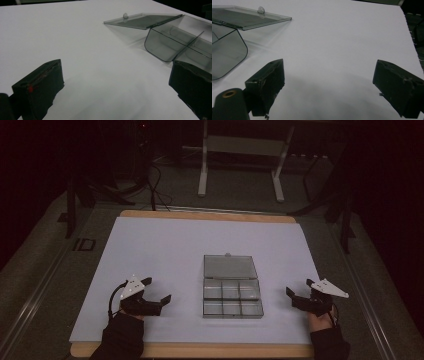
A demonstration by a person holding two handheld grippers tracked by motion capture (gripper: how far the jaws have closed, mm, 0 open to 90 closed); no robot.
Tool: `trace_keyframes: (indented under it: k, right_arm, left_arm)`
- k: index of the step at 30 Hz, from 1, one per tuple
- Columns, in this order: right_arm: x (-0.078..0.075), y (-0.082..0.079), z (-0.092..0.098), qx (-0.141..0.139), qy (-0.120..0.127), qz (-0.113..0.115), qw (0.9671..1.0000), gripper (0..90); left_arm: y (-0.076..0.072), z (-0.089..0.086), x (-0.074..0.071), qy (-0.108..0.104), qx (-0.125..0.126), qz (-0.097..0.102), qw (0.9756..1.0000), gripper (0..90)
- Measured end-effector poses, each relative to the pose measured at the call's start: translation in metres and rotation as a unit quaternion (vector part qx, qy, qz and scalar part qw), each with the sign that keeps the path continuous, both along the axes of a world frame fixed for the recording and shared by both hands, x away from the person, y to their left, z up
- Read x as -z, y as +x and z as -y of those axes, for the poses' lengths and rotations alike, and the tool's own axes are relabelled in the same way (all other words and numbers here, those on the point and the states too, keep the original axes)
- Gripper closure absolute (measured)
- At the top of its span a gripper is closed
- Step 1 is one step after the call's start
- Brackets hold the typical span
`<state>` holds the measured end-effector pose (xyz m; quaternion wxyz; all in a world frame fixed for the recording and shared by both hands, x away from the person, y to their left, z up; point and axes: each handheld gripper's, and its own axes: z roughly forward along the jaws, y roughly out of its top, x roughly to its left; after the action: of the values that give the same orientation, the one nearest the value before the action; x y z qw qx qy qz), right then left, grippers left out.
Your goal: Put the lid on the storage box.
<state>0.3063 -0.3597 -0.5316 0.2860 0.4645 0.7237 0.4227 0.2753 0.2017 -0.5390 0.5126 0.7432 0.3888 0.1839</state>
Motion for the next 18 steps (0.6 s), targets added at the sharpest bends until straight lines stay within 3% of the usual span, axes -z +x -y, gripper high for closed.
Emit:
trace_keyframes:
  k: [9,18]
  right_arm:
    - [0.0002,0.0004,-0.0006,0.0,-0.005,-0.001,1.0,10.2]
    - [0.0002,-0.0001,-0.0011,-0.002,-0.008,0.0,1.0,10.3]
  left_arm:
    - [0.0037,-0.0033,0.0007,-0.017,0.017,-0.016,0.9996,1.0]
    - [0.0016,-0.001,0.0004,-0.006,0.02,-0.007,0.9998,1.0]
